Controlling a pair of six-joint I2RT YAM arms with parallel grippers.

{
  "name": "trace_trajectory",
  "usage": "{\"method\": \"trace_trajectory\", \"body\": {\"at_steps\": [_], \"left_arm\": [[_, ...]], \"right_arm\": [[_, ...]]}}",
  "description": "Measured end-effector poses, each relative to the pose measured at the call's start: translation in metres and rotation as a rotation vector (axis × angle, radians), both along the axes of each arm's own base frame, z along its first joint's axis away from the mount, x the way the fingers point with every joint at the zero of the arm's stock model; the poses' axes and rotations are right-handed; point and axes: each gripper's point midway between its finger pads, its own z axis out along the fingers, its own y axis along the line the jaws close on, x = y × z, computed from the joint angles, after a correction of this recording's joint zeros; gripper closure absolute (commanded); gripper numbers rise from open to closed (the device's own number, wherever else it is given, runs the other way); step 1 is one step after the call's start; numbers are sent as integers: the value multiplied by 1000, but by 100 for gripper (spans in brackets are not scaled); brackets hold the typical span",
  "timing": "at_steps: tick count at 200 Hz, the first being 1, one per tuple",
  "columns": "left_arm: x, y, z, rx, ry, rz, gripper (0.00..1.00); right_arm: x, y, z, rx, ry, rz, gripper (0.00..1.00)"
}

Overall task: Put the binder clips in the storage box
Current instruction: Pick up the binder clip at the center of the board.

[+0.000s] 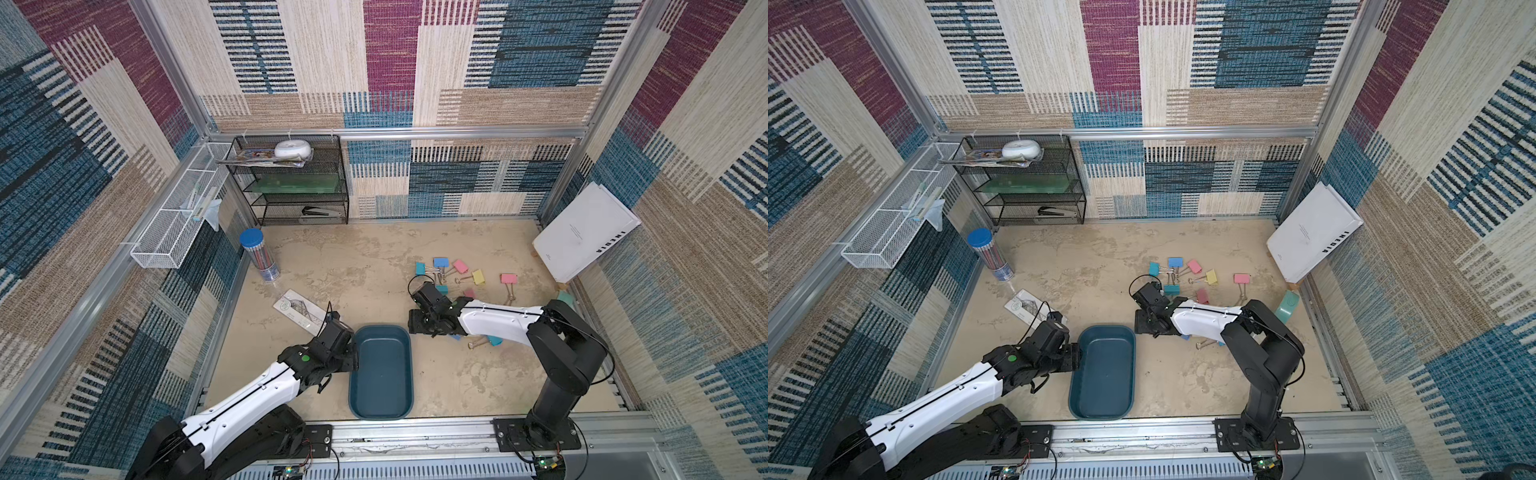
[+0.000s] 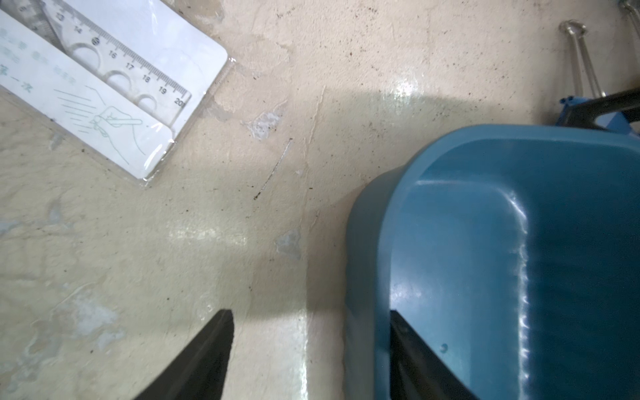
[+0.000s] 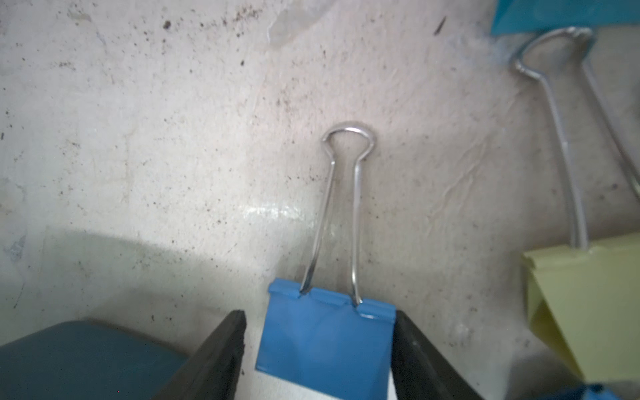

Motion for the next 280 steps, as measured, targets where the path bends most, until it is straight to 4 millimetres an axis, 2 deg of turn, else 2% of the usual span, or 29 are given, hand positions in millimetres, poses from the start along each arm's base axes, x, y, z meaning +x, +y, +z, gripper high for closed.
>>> {"method": "trace_trajectory", "body": {"at_steps": [29,47,81,92,138,155,182,196,220,233,247,262,280], "left_arm": [[0,1,-1,3,3,2,29],[0,2,-1,2,0,1,29],[0,2,1,-4,-10,-1,29],[0,2,1,-5,-9,-1,29],[0,2,1,-1,-9,-5,29],[0,3,1,-1,-8,-4,29],[0,3,0,-1,-5,-4,29],[0,3,0,-1,-5,-4,29],[0,3,0,-1,-6,-4,29],[0,3,0,-1,-6,-4,29],[0,3,0,-1,-6,-3,29],[0,3,0,0,-6,-2,29],[0,3,0,0,-6,-2,29]], "right_arm": [[10,3,-4,-26,-21,-3,44],[15,4,-5,-41,-35,-6,44],[15,3,-7,-52,-44,0,45],[15,3,-8,-55,-48,2,49],[18,1,-6,-69,-75,5,55],[20,0,2,-67,-93,0,57],[7,-24,13,-159,-55,-2,58],[7,-28,30,-166,-70,2,58],[6,-22,62,-133,-117,22,60],[-1,-15,74,-124,-130,51,60],[-15,2,86,-101,-139,114,60],[-40,27,95,-52,-135,200,60],[-71,47,100,-11,-118,273,60]]}}
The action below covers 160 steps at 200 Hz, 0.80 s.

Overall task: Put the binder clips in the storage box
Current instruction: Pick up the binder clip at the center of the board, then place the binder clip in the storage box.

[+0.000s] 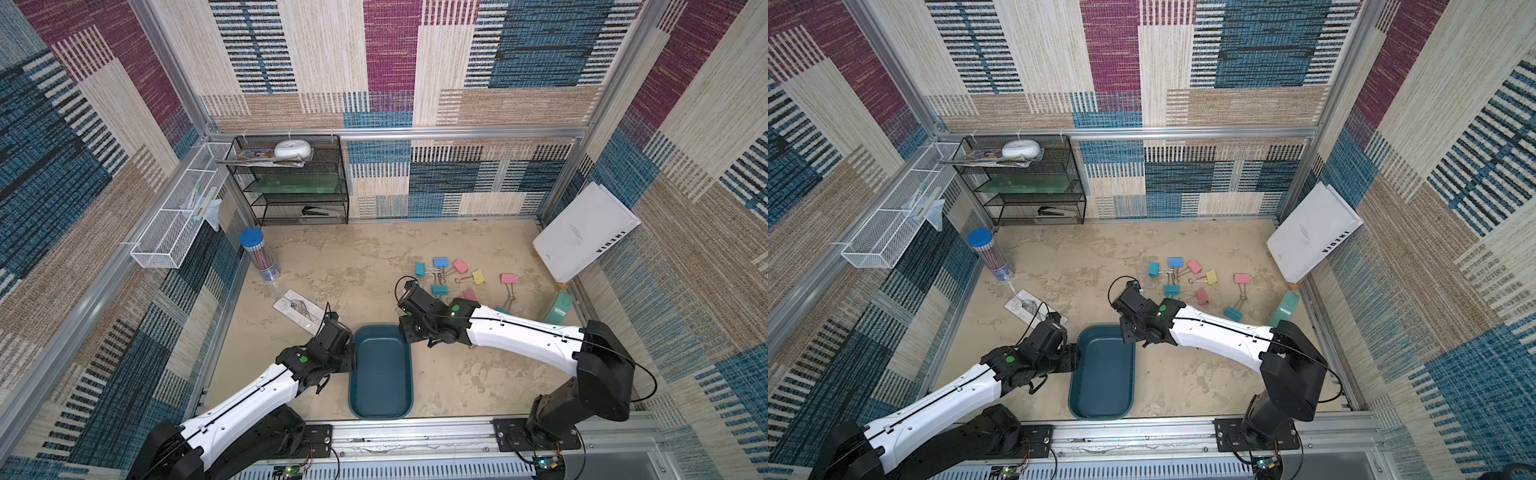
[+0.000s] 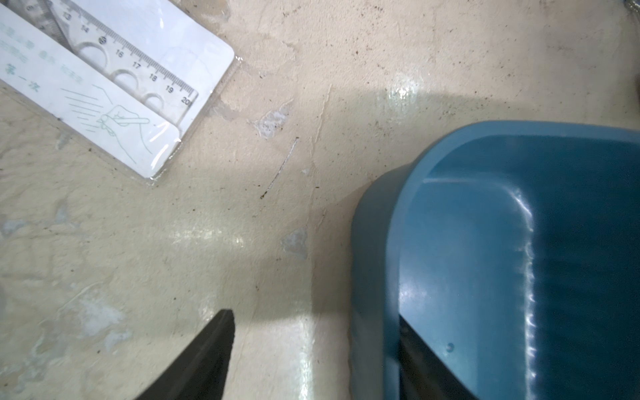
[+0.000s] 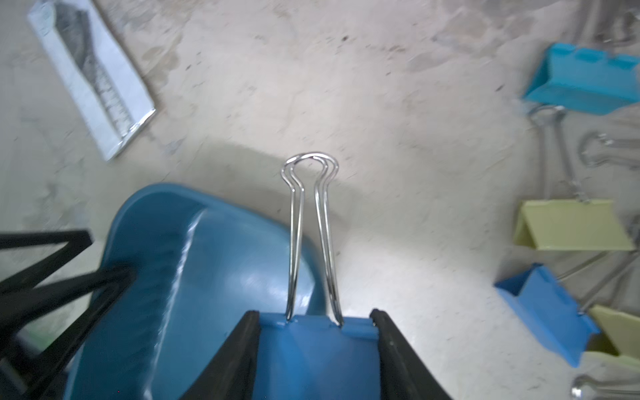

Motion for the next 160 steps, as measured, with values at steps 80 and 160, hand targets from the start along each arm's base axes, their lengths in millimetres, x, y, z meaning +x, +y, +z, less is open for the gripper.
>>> {"method": "trace_trajectory", "body": {"at_steps": [80,160], "left_arm": [[0,0,-4,14,17,1,29],[0,0,-4,15,17,2,29]], "right_arm": [[-104,38,-18,54,123,138,61],[-126,34,-54,18,183,118,35]]}}
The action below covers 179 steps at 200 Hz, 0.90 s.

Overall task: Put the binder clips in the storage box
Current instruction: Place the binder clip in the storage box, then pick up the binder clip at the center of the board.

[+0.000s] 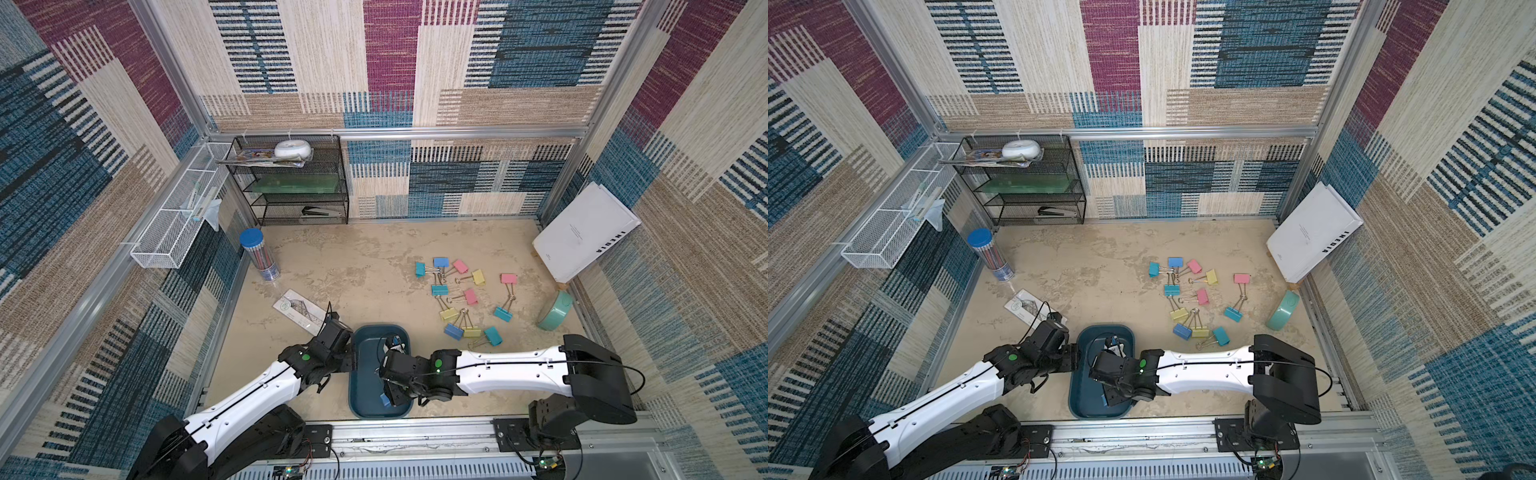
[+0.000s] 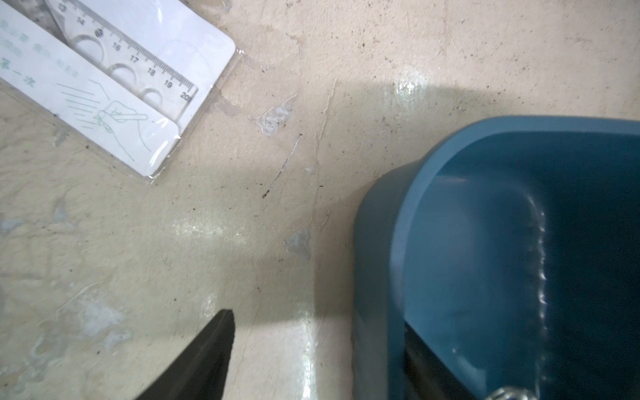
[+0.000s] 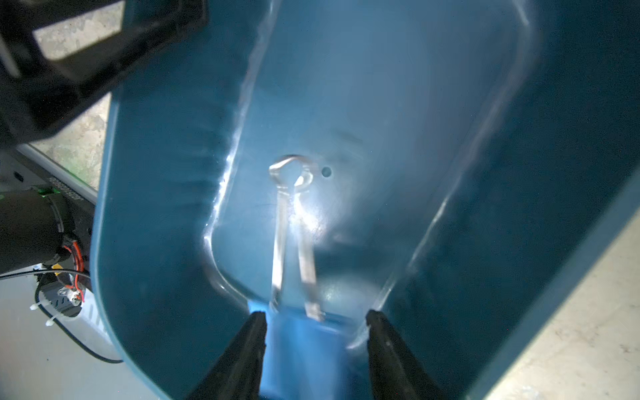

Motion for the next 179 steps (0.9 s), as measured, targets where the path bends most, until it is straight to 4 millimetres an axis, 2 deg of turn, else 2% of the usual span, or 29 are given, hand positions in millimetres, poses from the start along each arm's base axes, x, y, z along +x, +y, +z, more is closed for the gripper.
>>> {"method": "trace_trajectory", "body": {"at_steps": [20,33,48,62,81,97,115,138,152,179], "left_arm": [[0,0,0,1,2,-1,29],[0,0,-1,3,4,0,29],[0,0,-1,4,6,0,29],[0,0,-1,5,7,0,29],[1,0,-1,5,7,0,29],[0,0,-1,5,7,0,29],[1,0,-1,4,6,0,29],[1,-1,0,3,4,0,29],[1,-1,0,3,4,0,29],[1,0,0,2,3,1,29]], "right_arm": [[2,3,3,11,-12,-6,26],[6,4,9,15,-28,-15,25],[15,3,26,34,-60,-33,25],[31,-1,52,80,-102,-70,24],[64,-28,78,118,-149,-166,24],[97,-71,84,105,-186,-282,24],[120,-122,75,55,-205,-395,23],[128,-164,50,-4,-174,-473,23],[124,-178,32,-35,-142,-490,23],[120,-184,9,-39,-83,-495,23]]}}
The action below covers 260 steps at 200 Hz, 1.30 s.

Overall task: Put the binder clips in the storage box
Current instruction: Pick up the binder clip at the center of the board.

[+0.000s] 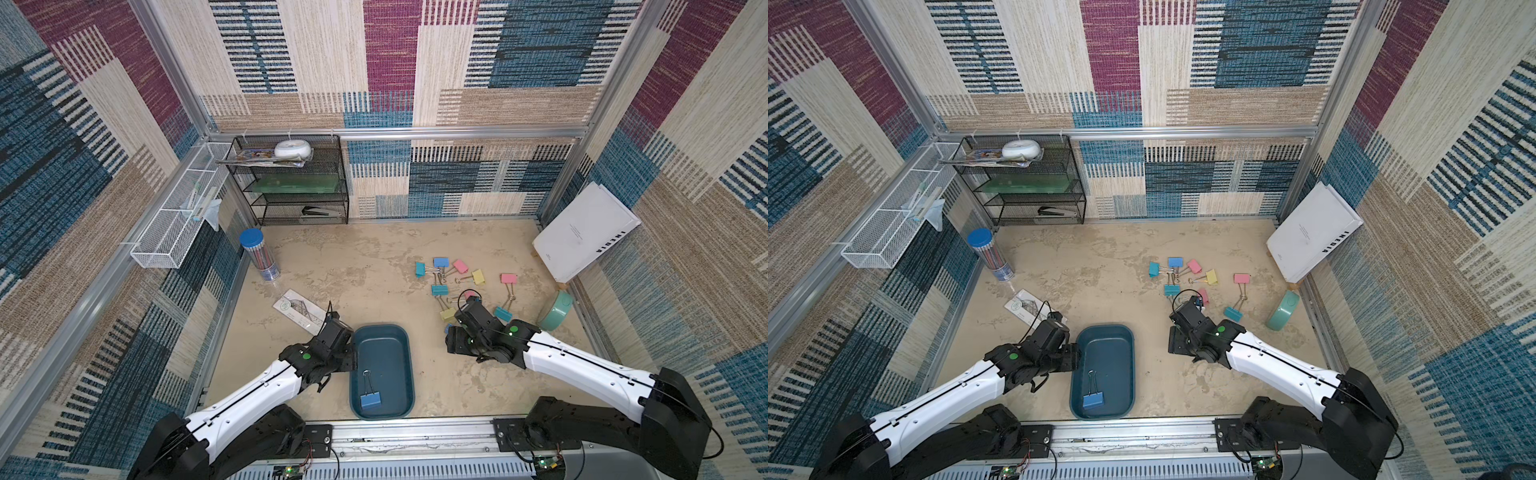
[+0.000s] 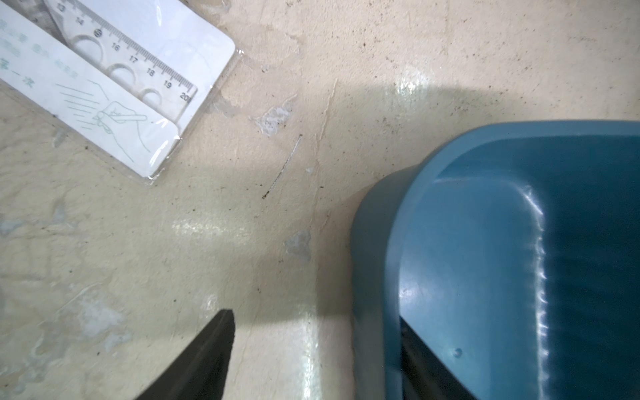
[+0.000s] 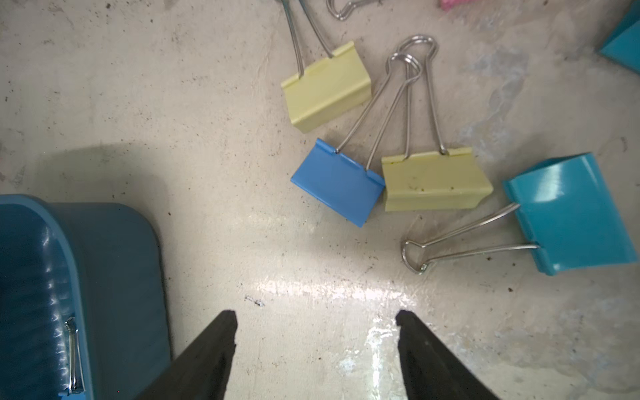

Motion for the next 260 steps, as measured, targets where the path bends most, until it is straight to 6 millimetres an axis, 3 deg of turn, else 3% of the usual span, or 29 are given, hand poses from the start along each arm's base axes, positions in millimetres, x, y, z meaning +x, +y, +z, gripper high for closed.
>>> {"method": "trace_trajectory", "body": {"at_steps": [50,150,260], "left_arm": [[0,0,2,-5,-9,-3,29],[0,0,3,-8,-13,-3,29],[0,0,3,-9,-13,-4,29]], "right_arm": [[12,11,-23,37,47,-1,23],[29,0,-45,12,83,-38,24],[63,18,-48,-17,86,-21,24]]}}
